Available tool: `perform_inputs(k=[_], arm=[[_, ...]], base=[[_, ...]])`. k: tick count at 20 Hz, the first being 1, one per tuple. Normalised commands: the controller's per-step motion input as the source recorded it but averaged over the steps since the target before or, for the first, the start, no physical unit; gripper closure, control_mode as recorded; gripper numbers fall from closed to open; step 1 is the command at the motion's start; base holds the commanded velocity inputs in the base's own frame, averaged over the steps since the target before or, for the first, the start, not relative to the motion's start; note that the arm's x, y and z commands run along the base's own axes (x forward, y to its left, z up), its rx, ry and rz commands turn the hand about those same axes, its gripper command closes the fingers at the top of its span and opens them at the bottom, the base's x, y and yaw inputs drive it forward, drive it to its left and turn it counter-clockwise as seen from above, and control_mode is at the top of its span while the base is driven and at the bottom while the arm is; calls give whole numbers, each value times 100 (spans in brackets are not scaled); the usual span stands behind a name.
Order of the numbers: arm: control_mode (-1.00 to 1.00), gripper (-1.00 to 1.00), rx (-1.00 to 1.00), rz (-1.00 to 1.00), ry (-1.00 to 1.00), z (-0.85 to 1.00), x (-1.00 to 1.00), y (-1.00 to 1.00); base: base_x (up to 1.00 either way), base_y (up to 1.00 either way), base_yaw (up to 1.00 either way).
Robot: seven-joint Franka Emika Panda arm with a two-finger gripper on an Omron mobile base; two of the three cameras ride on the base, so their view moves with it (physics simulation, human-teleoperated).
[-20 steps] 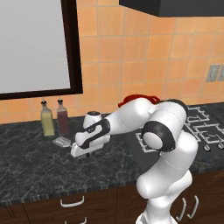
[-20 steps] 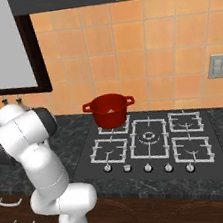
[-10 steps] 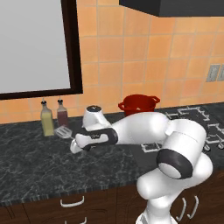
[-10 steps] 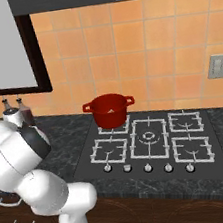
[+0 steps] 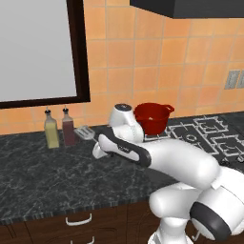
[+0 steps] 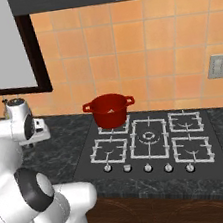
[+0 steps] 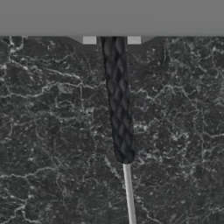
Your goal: Put the garlic and bell pepper in the pot. Retrieve the spatula and lightly stir the vegetables in the pot.
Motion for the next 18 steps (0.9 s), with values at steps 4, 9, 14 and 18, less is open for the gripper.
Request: perform_inputs(k=[4,9,14,18], arm=[[-100,100,-2,-9,0,73,4,-57],[-100,100,-5,-14,0,74,26,-47],[-100,100,-8,-20,0,44,29,-62],[-100,100,-3,-24,3,7,47,-75]], base=[[0,0,0],[0,0,0],[0,0,0],[0,0,0]])
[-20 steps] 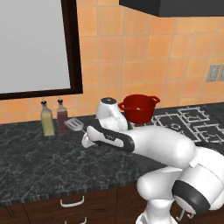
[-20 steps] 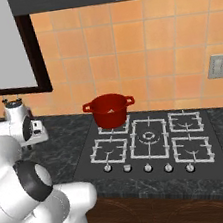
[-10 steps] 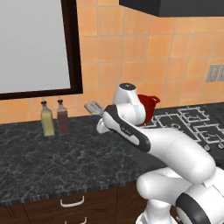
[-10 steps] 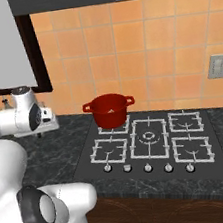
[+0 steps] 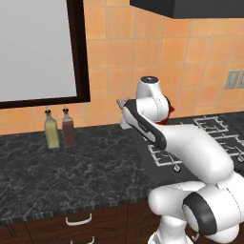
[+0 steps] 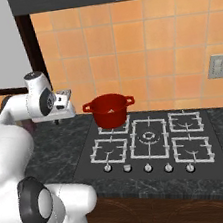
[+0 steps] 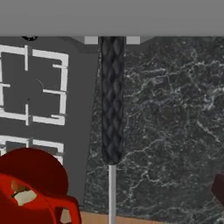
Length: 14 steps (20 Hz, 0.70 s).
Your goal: Put the garlic and bell pepper in the pot. Retrieve the spatula and lightly stir the vegetables in the pot.
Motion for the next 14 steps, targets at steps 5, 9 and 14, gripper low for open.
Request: perform_inputs(k=[5,9,14], arm=[[-100,100,0,-17,0,0,56,-61],[-100,100,0,-8,1,6,57,-33],[-100,100,0,-9,1,47,45,-43]], base=[[0,0,0],[0,0,0],[0,0,0]])
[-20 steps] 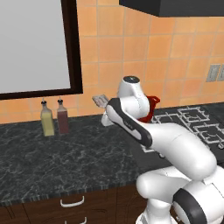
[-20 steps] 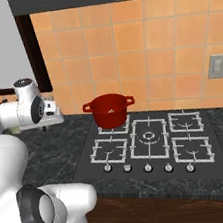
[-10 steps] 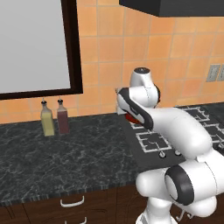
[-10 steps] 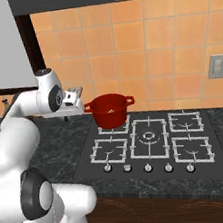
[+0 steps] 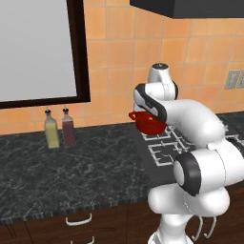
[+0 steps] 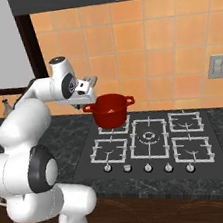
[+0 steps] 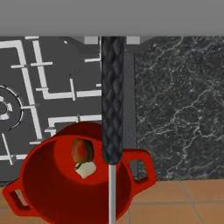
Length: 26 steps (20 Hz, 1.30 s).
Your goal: Put the garlic and bell pepper in the pot. Retrieve the spatula and lightly stir the vegetables in the pot.
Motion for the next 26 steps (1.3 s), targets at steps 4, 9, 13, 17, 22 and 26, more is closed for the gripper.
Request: perform_inputs(k=[4,9,13,17,22,26], arm=[[-100,100,0,0,0,33,18,-57],[-100,100,1,0,0,5,0,-34],[-100,100,0,0,0,0,0,-3],[-100,100,-3,-2,0,0,47,-57],[-100,100,0,5,4,0,48,-68],[-100,100,0,2,0,0,0,-3]], base=[[0,0,0],[0,0,0],[0,0,0],[0,0,0],[0,0,0],[0,0,0]])
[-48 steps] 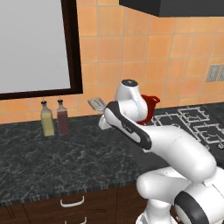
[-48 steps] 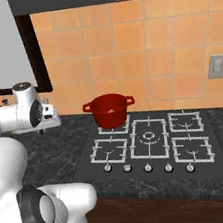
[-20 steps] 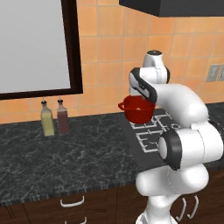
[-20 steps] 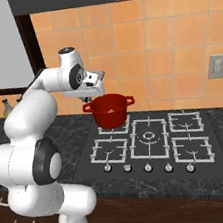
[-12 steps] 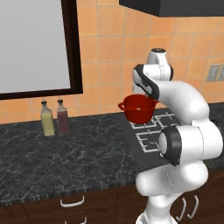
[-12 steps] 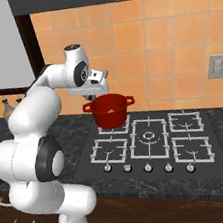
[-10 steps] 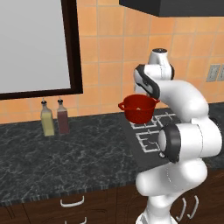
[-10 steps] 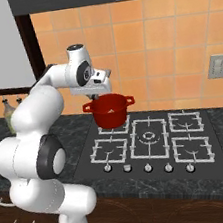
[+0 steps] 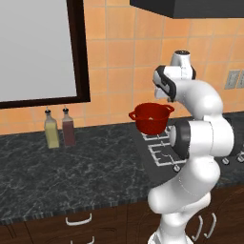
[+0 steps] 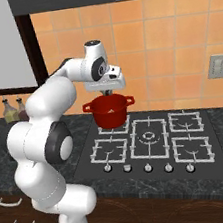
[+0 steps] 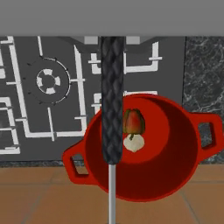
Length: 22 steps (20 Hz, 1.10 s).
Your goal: Put the garlic and bell pepper in the pot. Retrieve the spatula and lightly stir the vegetables in the pot.
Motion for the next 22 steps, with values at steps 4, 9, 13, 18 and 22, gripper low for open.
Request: perform_inputs(k=[4,9,13,18,22], arm=[[-100,100,-2,0,0,0,0,-6],[-100,100,0,11,4,0,1,-6],[-100,100,-2,18,14,0,9,0],[-100,100,-3,27,9,0,1,0],[-100,100,-4,25,4,0,7,0]], base=[[0,0,0],[0,0,0],[0,0,0],[0,0,0],[0,0,0]])
